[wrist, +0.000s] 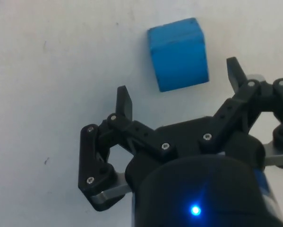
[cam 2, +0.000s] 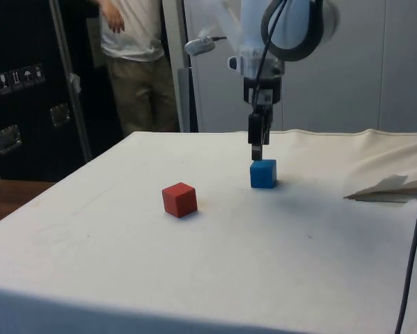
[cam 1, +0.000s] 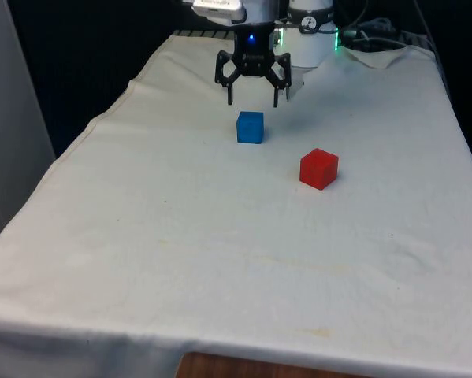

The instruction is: Stack the two cubes.

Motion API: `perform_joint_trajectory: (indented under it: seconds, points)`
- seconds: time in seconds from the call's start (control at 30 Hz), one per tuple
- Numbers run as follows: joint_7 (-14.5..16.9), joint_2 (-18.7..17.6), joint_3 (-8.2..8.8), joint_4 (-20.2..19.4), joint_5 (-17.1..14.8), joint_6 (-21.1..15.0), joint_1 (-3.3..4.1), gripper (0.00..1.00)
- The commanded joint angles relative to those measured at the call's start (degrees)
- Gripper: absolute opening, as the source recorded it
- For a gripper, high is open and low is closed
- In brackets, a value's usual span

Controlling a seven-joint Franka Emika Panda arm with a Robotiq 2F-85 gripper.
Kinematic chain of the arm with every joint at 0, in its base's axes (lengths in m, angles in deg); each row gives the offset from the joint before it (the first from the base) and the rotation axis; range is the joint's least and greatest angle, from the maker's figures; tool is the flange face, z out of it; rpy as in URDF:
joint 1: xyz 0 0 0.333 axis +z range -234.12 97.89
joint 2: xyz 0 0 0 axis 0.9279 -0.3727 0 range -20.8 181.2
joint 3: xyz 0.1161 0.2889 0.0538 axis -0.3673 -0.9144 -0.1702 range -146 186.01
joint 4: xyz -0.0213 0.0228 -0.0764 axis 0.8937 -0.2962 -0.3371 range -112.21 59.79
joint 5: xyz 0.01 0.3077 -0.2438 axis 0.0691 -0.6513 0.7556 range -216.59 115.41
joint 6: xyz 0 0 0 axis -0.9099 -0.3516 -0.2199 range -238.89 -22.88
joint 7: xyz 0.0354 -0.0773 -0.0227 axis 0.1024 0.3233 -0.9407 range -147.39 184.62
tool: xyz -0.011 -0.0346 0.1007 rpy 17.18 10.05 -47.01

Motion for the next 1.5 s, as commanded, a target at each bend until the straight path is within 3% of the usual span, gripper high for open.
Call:
perform_joint_trajectory:
  seconds: [0.0, 0.17, 0.2, 0.23, 0.4, 0.43, 0.53, 0.73, 0.77, 0.8, 1.03, 1.07, 1.1, 1.27, 1.3, 1.33, 1.47]
  points:
    - [1.83, 0.11, 0.06, 0.00, -1.66, 0.11, -0.23, 1.00]
    - [3.21, -0.57, 1.55, 0.52, -1.66, 0.40, -0.34, 1.00]
    - [1.83, -0.80, 1.89, 0.52, 0.00, 0.06, -0.11, 1.00]
    - [3.61, -0.92, 2.06, 0.80, -1.60, 0.57, -0.40, 1.00]
    - [4.24, -1.15, 2.41, 0.92, -2.52, 0.74, -0.23, 1.00]
    - [2.92, -1.83, 3.09, 1.20, -0.57, 0.23, -0.17, 1.00]
    - [4.76, -1.26, 2.18, 1.03, -3.90, 1.09, -0.23, 1.00]
    - [6.25, -1.55, 1.72, 1.66, -6.99, 2.23, -0.23, 1.00]
    - [4.64, -2.35, 2.69, 1.89, -4.41, 1.55, -0.11, 1.00]
    - [6.59, -1.60, 1.72, 1.78, -7.56, 2.41, -0.23, 1.00]
    - [9.11, -2.46, 1.83, 2.75, -11.23, 3.50, -0.29, 1.00]
    - [7.79, -3.09, 2.41, 2.75, -9.34, 2.75, -0.11, 1.00]
    - [9.28, -2.52, 1.89, 2.81, -11.34, 3.55, -0.29, 1.00]
    - [8.48, -2.69, 1.89, 3.09, -11.23, 3.84, 0.06, 1.00]
    - [8.19, -3.09, 2.35, 3.09, -10.03, 3.44, -0.06, 1.00]
    - [8.37, -2.69, 1.78, 3.09, -11.29, 3.90, 0.06, 1.00]
    - [7.73, -2.52, 1.20, 3.04, -11.46, 3.90, 0.11, 1.00]
